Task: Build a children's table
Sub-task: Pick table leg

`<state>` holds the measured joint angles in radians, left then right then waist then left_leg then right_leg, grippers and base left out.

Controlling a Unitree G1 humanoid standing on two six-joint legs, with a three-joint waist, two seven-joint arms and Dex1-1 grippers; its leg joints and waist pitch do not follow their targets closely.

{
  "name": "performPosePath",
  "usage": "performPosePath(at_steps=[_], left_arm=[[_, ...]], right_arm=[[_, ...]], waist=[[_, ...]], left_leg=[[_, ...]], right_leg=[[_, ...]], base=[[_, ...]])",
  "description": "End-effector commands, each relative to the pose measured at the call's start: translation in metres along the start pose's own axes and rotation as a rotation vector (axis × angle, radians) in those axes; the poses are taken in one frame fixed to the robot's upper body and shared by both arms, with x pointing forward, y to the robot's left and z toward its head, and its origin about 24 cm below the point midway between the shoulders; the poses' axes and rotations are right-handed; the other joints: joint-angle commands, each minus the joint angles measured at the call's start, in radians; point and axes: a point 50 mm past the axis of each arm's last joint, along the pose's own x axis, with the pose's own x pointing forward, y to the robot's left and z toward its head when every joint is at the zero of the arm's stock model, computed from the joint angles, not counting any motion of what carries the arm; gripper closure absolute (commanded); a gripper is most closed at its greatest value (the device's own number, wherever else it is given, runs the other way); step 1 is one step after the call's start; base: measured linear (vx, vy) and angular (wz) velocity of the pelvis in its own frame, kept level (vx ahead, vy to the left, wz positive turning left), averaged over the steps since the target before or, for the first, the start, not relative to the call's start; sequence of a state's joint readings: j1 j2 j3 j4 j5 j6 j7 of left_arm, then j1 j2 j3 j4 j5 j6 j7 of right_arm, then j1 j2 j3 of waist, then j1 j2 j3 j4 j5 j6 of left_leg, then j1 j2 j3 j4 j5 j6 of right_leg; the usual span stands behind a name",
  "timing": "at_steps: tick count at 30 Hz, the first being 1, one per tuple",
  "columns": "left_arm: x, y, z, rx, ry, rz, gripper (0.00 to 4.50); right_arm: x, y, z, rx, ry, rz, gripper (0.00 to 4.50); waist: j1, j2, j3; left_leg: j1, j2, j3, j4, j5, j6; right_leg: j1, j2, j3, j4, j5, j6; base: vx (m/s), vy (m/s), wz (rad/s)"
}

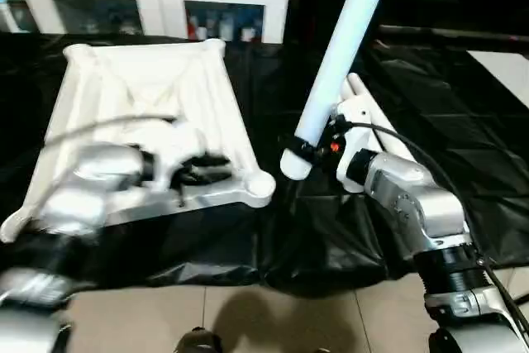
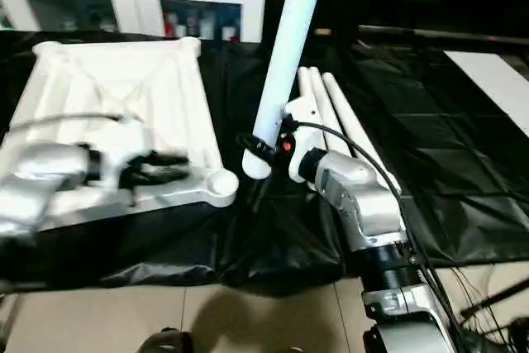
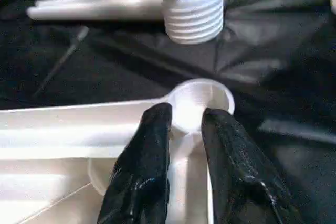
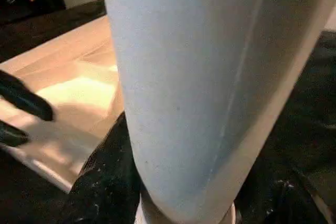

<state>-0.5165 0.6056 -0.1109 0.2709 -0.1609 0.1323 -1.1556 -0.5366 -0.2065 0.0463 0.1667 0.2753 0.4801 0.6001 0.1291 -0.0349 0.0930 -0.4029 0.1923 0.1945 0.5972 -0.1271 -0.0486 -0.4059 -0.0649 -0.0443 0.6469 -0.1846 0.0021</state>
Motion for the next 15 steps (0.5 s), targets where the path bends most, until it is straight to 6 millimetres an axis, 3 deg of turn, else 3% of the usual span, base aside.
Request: performPosePath(at_steps=[1, 3, 4, 5, 6, 7, 8, 9, 10, 11, 12, 13, 14, 15], left_arm=[[-0.007, 0.002, 0.011, 0.014, -0.04, 0.038, 3.27], [-0.014, 0.007, 0.022, 0.04, -0.105, 0.179, 3.27], [-0.02, 0.017, 0.025, 0.02, -0.132, 0.403, 3.27], [-0.022, 0.022, 0.026, -0.014, -0.16, 0.539, 3.27], [-0.022, 0.022, 0.026, -0.021, -0.165, 0.561, 3.27], [-0.023, 0.021, 0.025, -0.084, -0.23, 0.646, 3.27], [-0.023, 0.02, 0.025, -0.103, -0.25, 0.664, 3.27], [-0.021, 0.012, 0.022, -0.163, -0.296, 0.77, 3.27], [-0.018, 0.003, 0.018, -0.205, -0.325, 0.849, 3.27], [-0.018, 0.003, 0.018, -0.205, -0.325, 0.849, 3.27], [-0.014, -0.008, 0.012, -0.25, -0.312, 0.963, 3.27], [-0.008, -0.025, 0.003, -0.325, -0.282, 1.058, 3.27], [-0.005, -0.029, 0.002, -0.347, -0.276, 1.072, 3.27], [-0.005, -0.03, 0.002, -0.352, -0.275, 1.075, 3.27]], right_arm=[[-0.004, -0.003, 0.007, -0.02, -0.023, -0.046, 2.64], [-0.005, -0.009, 0.014, -0.021, -0.075, -0.153, 2.64], [-0.007, -0.012, 0.023, -0.108, -0.132, -0.278, 2.64], [-0.009, -0.013, 0.027, -0.19, -0.168, -0.35, 2.64], [-0.01, -0.013, 0.028, -0.204, -0.174, -0.361, 2.64], [-0.012, -0.012, 0.026, -0.263, -0.17, -0.411, 2.64], [-0.012, -0.011, 0.025, -0.275, -0.166, -0.423, 2.64], [-0.017, -0.009, 0.018, -0.273, -0.155, -0.446, 2.64], [-0.023, -0.009, 0.012, -0.216, -0.159, -0.46, 2.64], [-0.023, -0.009, 0.012, -0.216, -0.159, -0.46, 2.64], [-0.031, -0.01, 0.004, -0.165, -0.169, -0.479, 2.64], [-0.04, -0.008, -0.003, -0.126, -0.205, -0.493, 2.64], [-0.042, -0.007, -0.004, -0.122, -0.219, -0.496, 2.64], [-0.042, -0.006, -0.004, -0.121, -0.221, -0.497, 2.64]], waist=[[-0.007, 0.018, -0.089], [-0.007, 0.03, -0.089], [-0.009, 0.028, -0.089], [-0.007, 0.043, -0.09], [-0.01, 0.033, -0.088], [-0.005, 0.047, -0.089], [-0.01, 0.041, -0.086], [-0.007, 0.08, -0.088], [-0.018, 0.06, -0.082], [-0.016, 0.056, -0.089], [-0.013, 0.082, -0.094], [-0.018, 0.097, -0.093], [-0.022, 0.087, -0.092], [-0.021, 0.084, -0.094]], left_leg=[[0.051, 0.039, -0.03, -0.076, -0.444, -0.103], [0.053, 0.038, -0.032, -0.074, -0.46, -0.11], [0.052, 0.039, -0.032, -0.075, -0.467, -0.116], [0.049, 0.045, -0.035, -0.076, -0.477, -0.136], [0.057, 0.041, -0.032, -0.071, -0.503, -0.14], [0.057, 0.035, -0.036, -0.068, -0.495, -0.131], [0.051, 0.034, -0.036, -0.072, -0.494, -0.124], [0.055, 0.037, -0.042, -0.071, -0.521, -0.13], [0.051, 0.033, -0.043, -0.078, -0.542, -0.113], [0.052, 0.032, -0.043, -0.075, -0.54, -0.105], [0.053, 0.03, -0.043, -0.069, -0.524, -0.087], [0.047, 0.035, -0.046, -0.074, -0.536, -0.079], [0.04, 0.037, -0.049, -0.079, -0.526, -0.07], [0.037, 0.029, -0.045, -0.074, -0.509, -0.055]], right_leg=[[0.011, -0.079, 0.041, -0.093, -0.396, -0.167], [0.009, -0.082, 0.042, -0.093, -0.397, -0.173], [0.01, -0.08, 0.041, -0.093, -0.391, -0.174], [0.009, -0.08, 0.04, -0.084, -0.378, -0.177], [0.005, -0.077, 0.038, -0.096, -0.393, -0.168], [0.009, -0.081, 0.04, -0.096, -0.411, -0.156], [0.014, -0.078, 0.039, -0.103, -0.42, -0.148], [0.013, -0.077, 0.039, -0.099, -0.415, -0.144], [0.018, -0.066, 0.034, -0.109, -0.412, -0.133], [0.021, -0.068, 0.034, -0.109, -0.406, -0.13], [0.019, -0.072, 0.039, -0.109, -0.398, -0.128], [0.023, -0.067, 0.037, -0.12, -0.384, -0.12], [0.031, -0.066, 0.034, -0.118, -0.366, -0.121], [0.031, -0.062, 0.032, -0.123, -0.379, -0.111]], base=[[0.0, 0.0, 0.0], [0.0, 0.0, 0.0], [0.0, 0.0, 0.0], [0.0, 0.0, 0.0], [0.0, 0.0, 0.0], [0.0, 0.0, 0.0], [0.0, 0.0, 0.0], [0.0, 0.0, 0.0], [0.0, 0.0, 0.0], [0.0, 0.0, 0.0], [0.0, 0.0, 0.0], [0.0, 0.0, 0.0], [0.0, 0.0, 0.0], [0.0, 0.0, 0.0]])
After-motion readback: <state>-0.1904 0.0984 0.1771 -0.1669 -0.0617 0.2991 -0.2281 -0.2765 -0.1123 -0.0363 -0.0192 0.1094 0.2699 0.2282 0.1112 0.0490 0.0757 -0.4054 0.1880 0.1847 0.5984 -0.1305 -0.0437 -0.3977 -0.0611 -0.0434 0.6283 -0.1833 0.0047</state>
